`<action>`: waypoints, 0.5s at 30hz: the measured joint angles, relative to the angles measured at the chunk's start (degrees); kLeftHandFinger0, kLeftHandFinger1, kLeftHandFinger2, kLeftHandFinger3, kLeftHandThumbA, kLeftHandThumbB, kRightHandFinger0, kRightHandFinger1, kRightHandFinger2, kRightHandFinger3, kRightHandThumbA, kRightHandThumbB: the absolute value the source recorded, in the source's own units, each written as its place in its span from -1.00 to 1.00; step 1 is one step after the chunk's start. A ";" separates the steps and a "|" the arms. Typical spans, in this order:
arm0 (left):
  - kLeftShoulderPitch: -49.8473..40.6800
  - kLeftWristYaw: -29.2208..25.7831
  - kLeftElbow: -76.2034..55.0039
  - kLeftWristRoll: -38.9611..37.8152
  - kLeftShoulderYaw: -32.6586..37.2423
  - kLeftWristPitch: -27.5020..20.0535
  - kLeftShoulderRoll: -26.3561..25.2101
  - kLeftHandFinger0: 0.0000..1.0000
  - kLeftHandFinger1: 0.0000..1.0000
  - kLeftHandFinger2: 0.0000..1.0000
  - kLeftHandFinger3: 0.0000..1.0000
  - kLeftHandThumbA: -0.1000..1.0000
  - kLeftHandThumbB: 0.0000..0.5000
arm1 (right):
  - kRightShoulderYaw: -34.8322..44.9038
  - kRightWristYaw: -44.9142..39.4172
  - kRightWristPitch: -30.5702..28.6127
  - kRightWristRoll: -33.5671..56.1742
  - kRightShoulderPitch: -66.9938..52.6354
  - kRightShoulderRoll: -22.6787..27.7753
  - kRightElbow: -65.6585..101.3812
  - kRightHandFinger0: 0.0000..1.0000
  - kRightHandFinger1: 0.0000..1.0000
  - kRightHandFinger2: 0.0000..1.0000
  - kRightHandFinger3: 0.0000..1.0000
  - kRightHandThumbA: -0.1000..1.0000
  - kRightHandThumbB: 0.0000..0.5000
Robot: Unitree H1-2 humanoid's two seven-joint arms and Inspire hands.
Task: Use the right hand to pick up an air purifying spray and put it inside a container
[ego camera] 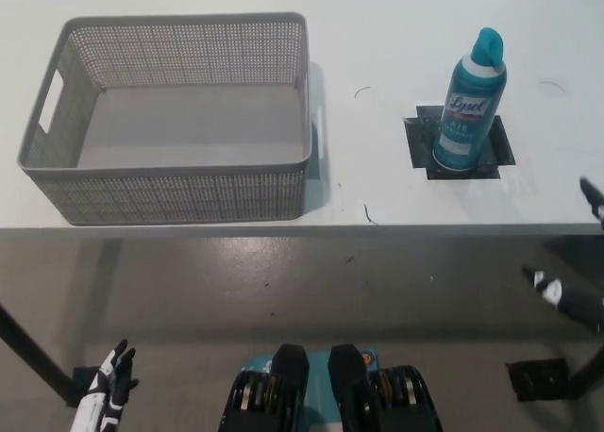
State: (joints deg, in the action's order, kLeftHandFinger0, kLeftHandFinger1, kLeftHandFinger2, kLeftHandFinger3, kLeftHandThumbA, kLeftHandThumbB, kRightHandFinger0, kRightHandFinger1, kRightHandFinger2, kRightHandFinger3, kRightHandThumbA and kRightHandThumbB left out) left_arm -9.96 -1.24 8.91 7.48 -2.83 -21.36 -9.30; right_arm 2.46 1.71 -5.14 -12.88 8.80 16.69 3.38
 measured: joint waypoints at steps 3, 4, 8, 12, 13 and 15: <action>-0.09 0.01 0.63 0.15 0.00 -0.66 0.04 0.79 1.00 1.00 1.00 0.91 0.92 | 0.44 -0.22 2.02 0.30 5.64 0.01 -4.27 1.00 1.00 1.00 1.00 0.91 1.00; -0.20 0.01 0.65 0.19 -0.01 -0.85 0.04 0.77 1.00 1.00 1.00 0.90 0.94 | 0.43 -0.17 2.63 0.06 6.98 0.01 -5.55 1.00 1.00 1.00 1.00 0.87 1.00; -0.47 0.00 0.73 0.44 -0.06 -1.68 0.05 0.75 1.00 1.00 1.00 0.91 0.99 | 0.44 -0.18 4.28 -0.31 13.21 -0.05 -10.75 1.00 1.00 1.00 1.00 0.73 1.00; -0.48 0.00 0.92 0.68 -0.15 -2.27 0.05 0.74 1.00 1.00 1.00 0.87 0.99 | 0.49 -0.32 4.37 0.82 19.95 -0.33 -19.13 1.00 1.00 1.00 1.00 0.67 1.00; -0.48 0.00 0.92 0.69 -0.17 -2.32 0.05 0.74 1.00 1.00 1.00 0.87 1.00 | 0.51 -0.33 4.37 0.90 20.53 -0.38 -19.97 1.00 1.00 1.00 1.00 0.67 1.00; -0.46 0.00 0.91 0.73 -0.26 -2.50 0.05 0.74 1.00 1.00 1.00 0.86 0.99 | 0.53 -0.33 4.35 1.10 22.75 -0.73 -23.10 1.00 1.00 1.00 1.00 0.66 1.00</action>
State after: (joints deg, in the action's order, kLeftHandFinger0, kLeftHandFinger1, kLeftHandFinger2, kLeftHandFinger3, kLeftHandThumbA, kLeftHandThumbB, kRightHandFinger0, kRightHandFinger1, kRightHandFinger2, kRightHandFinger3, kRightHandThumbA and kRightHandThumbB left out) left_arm -10.42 -1.23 9.81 8.22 -3.09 -23.86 -9.25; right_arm 2.99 1.38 -0.79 -11.78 31.55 15.96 -19.73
